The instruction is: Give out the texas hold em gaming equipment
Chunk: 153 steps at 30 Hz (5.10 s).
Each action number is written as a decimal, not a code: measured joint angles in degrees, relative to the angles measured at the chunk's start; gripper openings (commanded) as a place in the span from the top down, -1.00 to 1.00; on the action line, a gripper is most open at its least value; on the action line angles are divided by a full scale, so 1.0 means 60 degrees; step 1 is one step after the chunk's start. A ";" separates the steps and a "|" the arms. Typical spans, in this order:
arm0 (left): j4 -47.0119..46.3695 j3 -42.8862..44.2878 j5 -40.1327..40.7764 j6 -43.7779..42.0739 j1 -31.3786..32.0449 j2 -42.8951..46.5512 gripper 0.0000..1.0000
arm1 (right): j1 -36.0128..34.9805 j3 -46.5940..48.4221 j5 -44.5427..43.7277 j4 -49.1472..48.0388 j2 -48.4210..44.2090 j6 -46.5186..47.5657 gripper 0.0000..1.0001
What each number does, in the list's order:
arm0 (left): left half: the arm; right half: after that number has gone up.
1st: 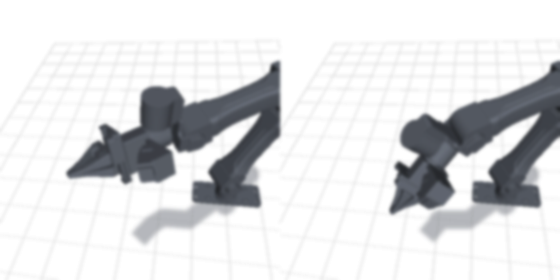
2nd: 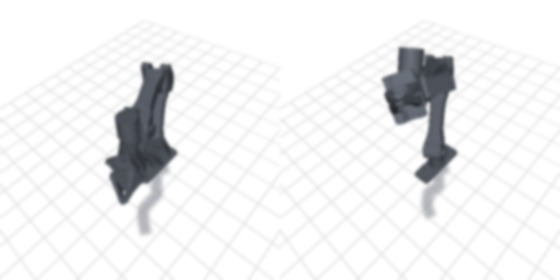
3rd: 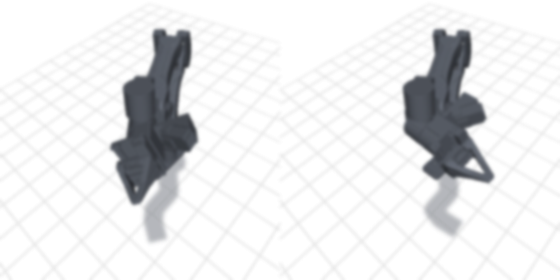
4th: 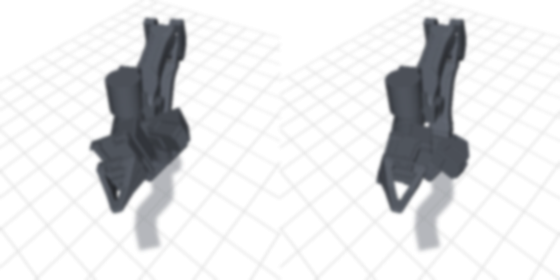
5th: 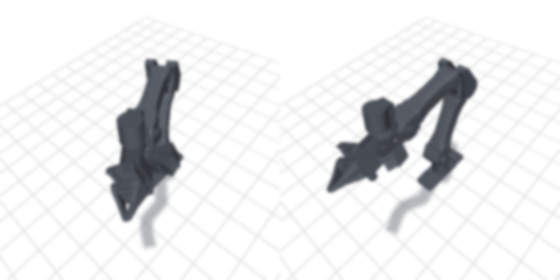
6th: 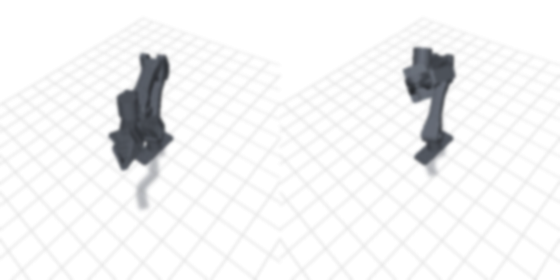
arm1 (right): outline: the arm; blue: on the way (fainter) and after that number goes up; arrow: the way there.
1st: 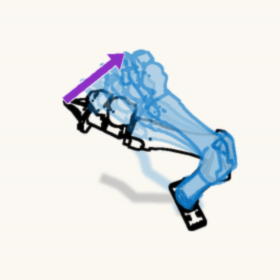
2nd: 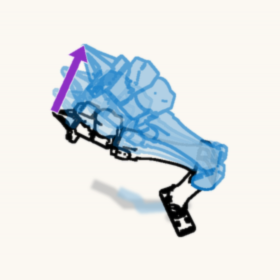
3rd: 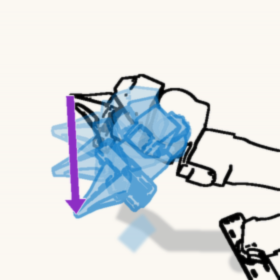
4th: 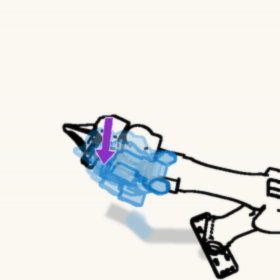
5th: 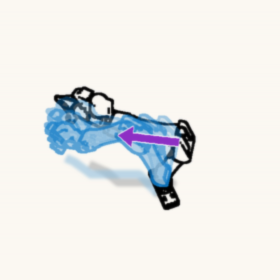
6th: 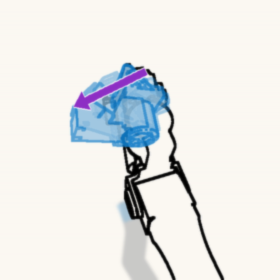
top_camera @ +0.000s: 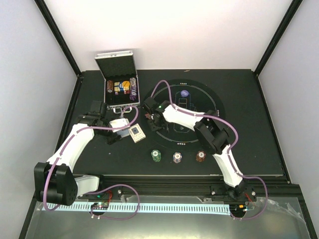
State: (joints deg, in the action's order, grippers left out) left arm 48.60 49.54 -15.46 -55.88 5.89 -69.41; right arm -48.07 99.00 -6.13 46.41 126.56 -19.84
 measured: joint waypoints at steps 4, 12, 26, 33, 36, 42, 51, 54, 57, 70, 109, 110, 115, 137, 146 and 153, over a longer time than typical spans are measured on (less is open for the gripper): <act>0.0018 0.0000 0.0000 -0.0007 -0.0025 0.0007 0.97 | 0.0000 0.0182 0.0033 -0.0098 0.0331 0.0047 0.61; 0.0182 0.0000 -0.0004 -0.0011 -0.0033 0.0007 0.97 | 0.0018 0.0379 0.0018 -0.0058 0.0474 0.0091 -0.31; 0.0204 0.0004 0.0000 -0.0007 -0.0033 0.0007 0.97 | -0.0040 -0.1315 0.0270 -0.0331 -0.1949 -0.0091 -0.57; 0.0262 0.0004 0.0000 -0.0007 -0.0033 0.0007 0.97 | -0.1366 -0.3588 0.0342 -0.0885 -0.4291 -0.0790 -0.73; 0.0266 0.0004 -0.0004 -0.0007 -0.0033 0.0007 0.97 | -0.2025 -0.4007 0.0412 -0.0903 -0.4390 -0.1031 -0.77; 0.0313 0.0004 0.0000 -0.0007 -0.0033 0.0007 0.97 | -0.2554 -0.4218 0.0444 -0.0849 -0.4295 -0.1253 -0.76; 0.0372 0.0026 0.0004 -0.0007 -0.0033 0.0015 0.97 | -0.3005 -0.4182 0.0390 -0.0732 -0.3617 -0.1246 -0.36; 0.0386 0.0026 0.0007 -0.0007 -0.0033 0.0015 0.97 | -0.3093 -0.4182 0.0361 -0.0663 -0.3497 -0.1271 -0.19; 0.0401 0.0026 0.0004 -0.0007 -0.0033 0.0015 0.97 | -0.3111 -0.4182 0.0284 -0.0659 -0.3497 -0.1271 -0.03; 0.0401 0.0026 0.0007 -0.0007 -0.0033 0.0157 0.97 | -0.3111 -0.4164 0.0062 -0.0659 -0.3479 -0.1293 0.41; 0.0769 0.0168 -0.0036 -0.0011 -0.0033 0.0455 0.97 | 0.3712 0.5370 -0.0539 0.1308 0.2798 0.0648 0.78; 0.0772 0.0168 -0.0036 -0.0015 -0.0033 0.0455 0.97 | 0.3687 0.5410 -0.0481 0.1319 0.2976 0.0652 0.78; 0.0856 0.0168 -0.0033 -0.0015 -0.0033 0.0466 0.97 | 0.3599 0.5191 -0.0364 0.1351 0.3246 0.0608 0.76; 0.0933 0.0171 -0.0036 -0.0007 -0.0033 0.0495 0.97 | 0.3697 0.5027 -0.0328 0.1333 0.2889 0.0688 -0.34; 0.0933 0.0171 -0.0033 -0.0007 -0.0033 0.0463 0.97 | 0.2823 -0.0357 -0.0470 0.0448 -0.2226 0.0419 -0.44; 0.0933 0.0175 -0.0033 -0.0011 -0.0033 0.0426 0.97 | 0.0219 -0.4962 -0.0339 -0.0430 -0.5537 -0.0805 -0.51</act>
State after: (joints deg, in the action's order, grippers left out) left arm 54.19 50.59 -15.66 -55.94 5.69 -66.85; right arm -46.76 69.23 -8.16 43.83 93.34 -24.67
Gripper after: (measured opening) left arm 0.675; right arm 0.755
